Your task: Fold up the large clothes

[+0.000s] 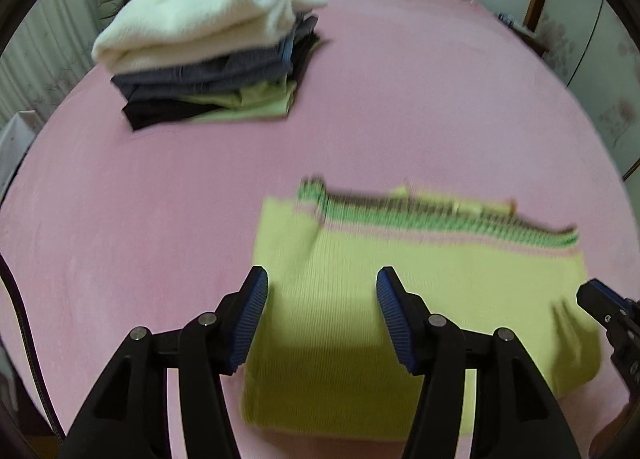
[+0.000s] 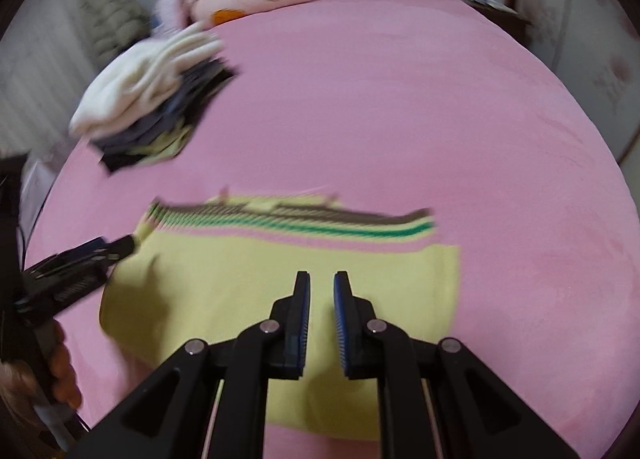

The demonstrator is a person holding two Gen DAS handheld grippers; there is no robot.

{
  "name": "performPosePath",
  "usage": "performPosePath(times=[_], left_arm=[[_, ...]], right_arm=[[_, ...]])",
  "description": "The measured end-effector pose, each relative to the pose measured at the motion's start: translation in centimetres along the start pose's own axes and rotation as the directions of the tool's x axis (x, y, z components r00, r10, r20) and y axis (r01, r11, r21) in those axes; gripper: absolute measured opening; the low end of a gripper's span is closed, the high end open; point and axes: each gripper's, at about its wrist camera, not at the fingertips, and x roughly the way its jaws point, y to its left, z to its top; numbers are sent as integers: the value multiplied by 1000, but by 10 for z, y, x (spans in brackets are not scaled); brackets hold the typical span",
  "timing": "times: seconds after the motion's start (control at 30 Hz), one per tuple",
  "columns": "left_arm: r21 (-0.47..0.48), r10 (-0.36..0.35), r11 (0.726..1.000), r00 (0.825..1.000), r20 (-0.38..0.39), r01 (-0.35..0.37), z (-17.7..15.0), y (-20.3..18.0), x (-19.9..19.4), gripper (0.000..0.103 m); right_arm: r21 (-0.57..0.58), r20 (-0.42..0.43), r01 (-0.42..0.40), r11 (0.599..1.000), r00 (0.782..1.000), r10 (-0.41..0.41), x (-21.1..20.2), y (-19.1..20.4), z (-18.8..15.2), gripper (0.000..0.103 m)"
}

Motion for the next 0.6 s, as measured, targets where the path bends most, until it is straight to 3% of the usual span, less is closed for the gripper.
performPosePath(times=[0.17, 0.4, 0.6], left_arm=[[26, 74, 997, 997, -28, -74, -32, 9, 18, 57], [13, 29, 1000, 999, -42, -28, -37, 33, 32, 69], [20, 14, 1000, 999, -32, -14, -37, 33, 32, 69]], right_arm=[[-46, -48, 46, 998, 998, -49, 27, 22, -23, 12], [59, -35, 144, 988, 989, -142, 24, -35, -48, 7], [95, -38, 133, 987, 991, -130, 22, -46, -46, 7]])
